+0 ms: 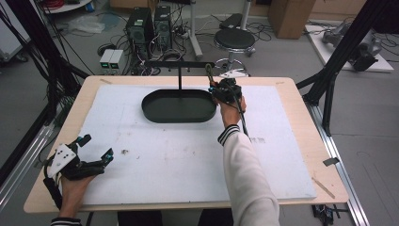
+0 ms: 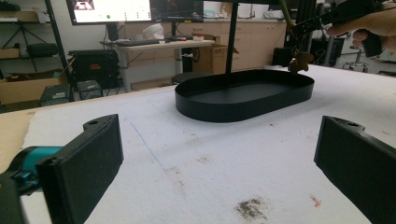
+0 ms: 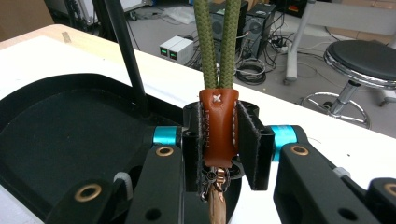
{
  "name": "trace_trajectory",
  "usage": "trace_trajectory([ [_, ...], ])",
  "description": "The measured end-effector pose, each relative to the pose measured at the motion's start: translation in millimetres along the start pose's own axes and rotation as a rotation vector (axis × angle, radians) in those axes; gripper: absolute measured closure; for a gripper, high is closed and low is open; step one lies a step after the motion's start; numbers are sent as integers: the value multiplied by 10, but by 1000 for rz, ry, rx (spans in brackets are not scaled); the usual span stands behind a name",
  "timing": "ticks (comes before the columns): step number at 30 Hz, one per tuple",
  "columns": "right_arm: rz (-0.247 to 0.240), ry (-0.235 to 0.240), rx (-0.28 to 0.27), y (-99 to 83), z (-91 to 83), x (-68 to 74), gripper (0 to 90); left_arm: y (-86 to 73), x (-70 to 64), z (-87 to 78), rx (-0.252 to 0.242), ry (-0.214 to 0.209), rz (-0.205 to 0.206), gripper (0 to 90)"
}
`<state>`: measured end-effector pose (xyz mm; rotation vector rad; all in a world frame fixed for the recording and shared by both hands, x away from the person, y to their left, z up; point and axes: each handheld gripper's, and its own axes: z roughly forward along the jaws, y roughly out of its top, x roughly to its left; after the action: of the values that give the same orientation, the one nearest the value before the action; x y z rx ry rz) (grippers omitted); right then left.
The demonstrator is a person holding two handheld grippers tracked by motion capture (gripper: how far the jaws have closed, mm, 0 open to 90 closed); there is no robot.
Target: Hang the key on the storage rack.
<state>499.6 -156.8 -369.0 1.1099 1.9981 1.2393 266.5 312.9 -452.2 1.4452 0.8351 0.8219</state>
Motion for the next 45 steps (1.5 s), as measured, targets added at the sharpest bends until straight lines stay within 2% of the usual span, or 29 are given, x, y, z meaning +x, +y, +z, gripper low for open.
trace_trajectory([
  [2, 18, 17, -3, -8, 8, -12, 674, 0, 0, 0, 0, 0, 0, 17],
  [3, 29, 17, -4, -14, 14, -12, 547, 0, 1, -1, 0, 0, 1, 17],
  [4, 36, 14, -15, -22, 26, -9, 370, 0, 0, -1, -2, 1, 1, 17],
  [7, 55, 27, 1, -43, 40, -12, 70, -1, -2, -3, -5, 0, 0, 17],
  [8, 58, 19, 9, -43, 29, -10, 4, -3, -4, -4, -8, 1, -1, 17],
  [10, 53, 42, 8, -33, -20, -14, 3, -3, -2, -9, -10, 2, 1, 17],
  [13, 43, 84, -48, -12, -181, -8, 3, -3, -3, -9, -7, 2, 5, 17],
  [19, 2, 145, -135, -74, -634, -115, 3, -4, -6, -11, -12, 3, 4, 17],
  [23, -7, 180, -187, -243, -998, -275, 3, -3, -5, -10, -7, 4, 7, 17],
  [28, -33, 199, -217, -551, -1452, -472, 3, -3, -9, -6, -7, 10, 6, 17],
  [29, -37, 199, -211, -609, -1531, -500, 4, -2, -9, -7, -6, 10, 6, 17],
  [32, -47, 205, -240, -804, -1735, -556, 4, -2, -10, -6, -5, 11, 6, 17],
  [36, -45, 197, -283, -1107, -1878, -579, 3, -3, -12, -9, -7, 15, 9, 17],
  [39, -19, 156, -339, -1362, -1931, -578, 4, -3, -12, -10, -7, 16, 8, 17],
  [41, 2, 145, -368, -1494, -1929, -572, 3, -3, -11, -8, -7, 15, 5, 17],
  [45, 6, 124, -374, -1644, -1895, -536, 3, -3, -12, -9, -7, 17, 8, 17],
])
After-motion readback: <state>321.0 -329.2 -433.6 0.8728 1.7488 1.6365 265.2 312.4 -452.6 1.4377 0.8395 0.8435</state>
